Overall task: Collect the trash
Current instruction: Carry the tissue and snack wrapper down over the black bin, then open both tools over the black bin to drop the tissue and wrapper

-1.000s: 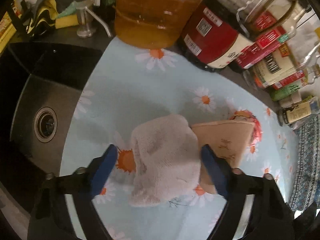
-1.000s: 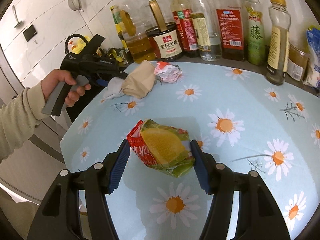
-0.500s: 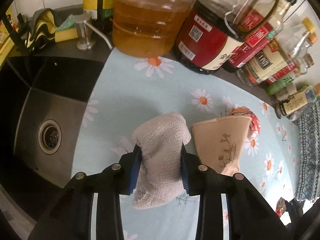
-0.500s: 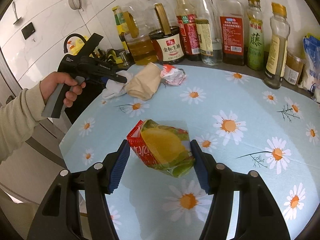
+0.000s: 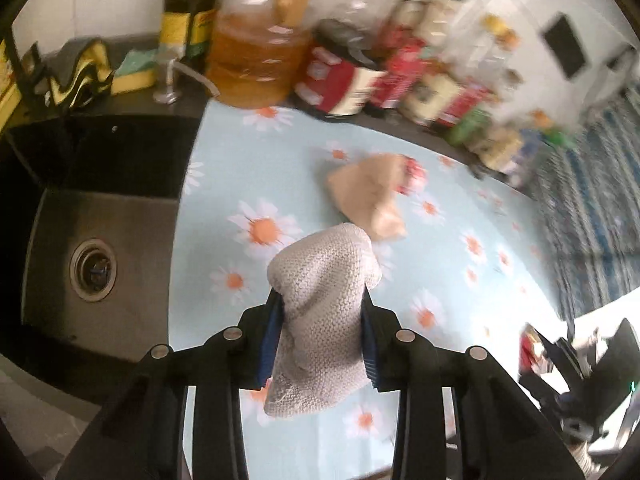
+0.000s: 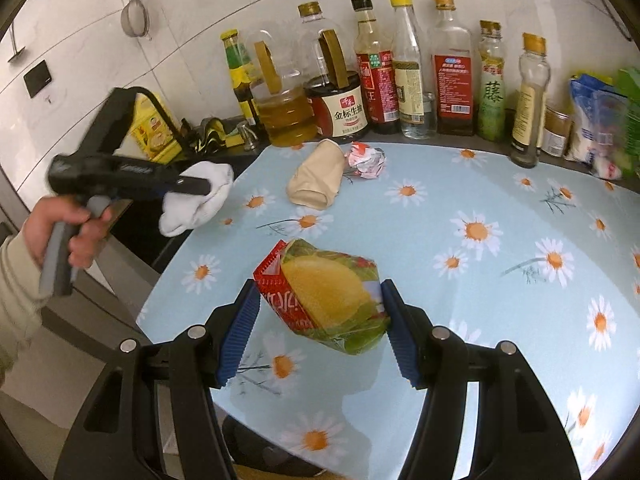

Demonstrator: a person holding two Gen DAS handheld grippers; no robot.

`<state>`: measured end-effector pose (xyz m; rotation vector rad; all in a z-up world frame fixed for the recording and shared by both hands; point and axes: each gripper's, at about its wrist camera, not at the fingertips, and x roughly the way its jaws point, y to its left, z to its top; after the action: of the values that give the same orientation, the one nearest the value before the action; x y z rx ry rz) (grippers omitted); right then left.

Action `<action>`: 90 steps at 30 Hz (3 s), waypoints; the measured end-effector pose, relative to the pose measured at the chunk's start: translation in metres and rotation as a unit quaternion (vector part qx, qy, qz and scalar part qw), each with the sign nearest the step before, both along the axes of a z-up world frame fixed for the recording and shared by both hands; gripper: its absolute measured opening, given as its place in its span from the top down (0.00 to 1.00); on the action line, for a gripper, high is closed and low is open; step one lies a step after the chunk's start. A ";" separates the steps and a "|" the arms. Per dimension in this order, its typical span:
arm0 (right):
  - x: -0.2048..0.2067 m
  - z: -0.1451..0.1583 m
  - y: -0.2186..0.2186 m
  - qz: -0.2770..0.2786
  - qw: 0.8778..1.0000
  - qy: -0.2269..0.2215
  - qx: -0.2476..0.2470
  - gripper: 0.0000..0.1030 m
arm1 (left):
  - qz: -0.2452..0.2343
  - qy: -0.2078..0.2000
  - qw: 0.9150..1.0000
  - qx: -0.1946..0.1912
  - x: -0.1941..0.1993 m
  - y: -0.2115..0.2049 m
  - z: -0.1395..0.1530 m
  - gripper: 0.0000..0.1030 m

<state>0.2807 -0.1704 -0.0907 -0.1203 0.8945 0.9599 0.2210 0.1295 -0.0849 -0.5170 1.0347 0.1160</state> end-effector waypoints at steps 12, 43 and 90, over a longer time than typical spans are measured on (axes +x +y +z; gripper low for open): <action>-0.089 0.006 -0.001 -0.062 0.998 -0.003 -0.017 0.41 | -0.081 -0.070 0.994 0.011 -0.106 -0.042 0.032 0.68; -0.187 -0.102 0.002 -0.038 0.987 0.138 -0.075 0.40 | -0.093 0.084 0.989 -0.083 -0.224 -0.097 -0.115 0.68; -0.194 -0.099 -0.006 -0.152 0.968 0.188 -0.070 0.13 | -0.056 0.103 0.987 -0.109 -0.213 -0.058 -0.135 0.46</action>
<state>0.0870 -0.1766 -0.1899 0.0823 1.2891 0.6390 0.0082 0.0712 -0.2198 -0.6544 1.2852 -0.0459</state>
